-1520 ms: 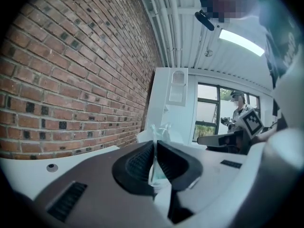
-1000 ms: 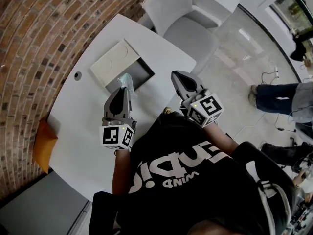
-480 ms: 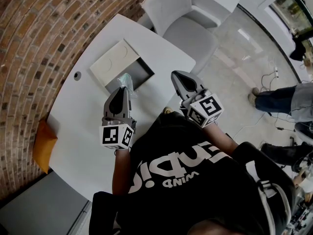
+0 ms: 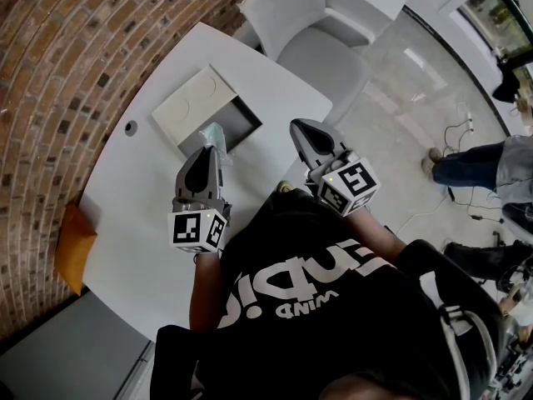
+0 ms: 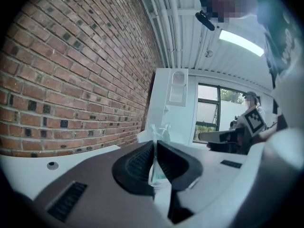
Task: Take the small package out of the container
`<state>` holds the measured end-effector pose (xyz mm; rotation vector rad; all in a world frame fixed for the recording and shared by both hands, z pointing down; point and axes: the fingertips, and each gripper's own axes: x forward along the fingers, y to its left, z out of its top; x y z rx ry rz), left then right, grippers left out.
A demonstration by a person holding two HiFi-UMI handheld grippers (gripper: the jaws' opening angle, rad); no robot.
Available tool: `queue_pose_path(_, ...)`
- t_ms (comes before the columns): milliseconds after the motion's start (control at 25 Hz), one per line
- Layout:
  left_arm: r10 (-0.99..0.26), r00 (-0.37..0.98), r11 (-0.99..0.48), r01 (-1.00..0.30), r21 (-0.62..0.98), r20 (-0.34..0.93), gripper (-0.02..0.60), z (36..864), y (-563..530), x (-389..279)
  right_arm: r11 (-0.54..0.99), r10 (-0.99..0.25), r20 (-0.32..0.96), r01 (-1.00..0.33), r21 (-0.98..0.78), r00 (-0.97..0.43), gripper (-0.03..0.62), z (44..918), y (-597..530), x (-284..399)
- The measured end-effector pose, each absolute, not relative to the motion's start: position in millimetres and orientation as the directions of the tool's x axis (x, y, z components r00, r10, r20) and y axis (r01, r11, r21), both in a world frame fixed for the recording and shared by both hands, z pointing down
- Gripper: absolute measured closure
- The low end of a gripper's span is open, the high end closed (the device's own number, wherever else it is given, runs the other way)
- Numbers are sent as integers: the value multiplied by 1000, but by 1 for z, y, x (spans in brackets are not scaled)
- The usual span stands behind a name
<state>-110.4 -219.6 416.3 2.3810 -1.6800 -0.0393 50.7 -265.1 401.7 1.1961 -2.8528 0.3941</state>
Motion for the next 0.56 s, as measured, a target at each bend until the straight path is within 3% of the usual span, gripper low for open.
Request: queue_pose_path(560,-932,337,-304,-928,217,134,554,422,-222,-113,677,-693,122,-699,-230,-711,594,402,-266,50)
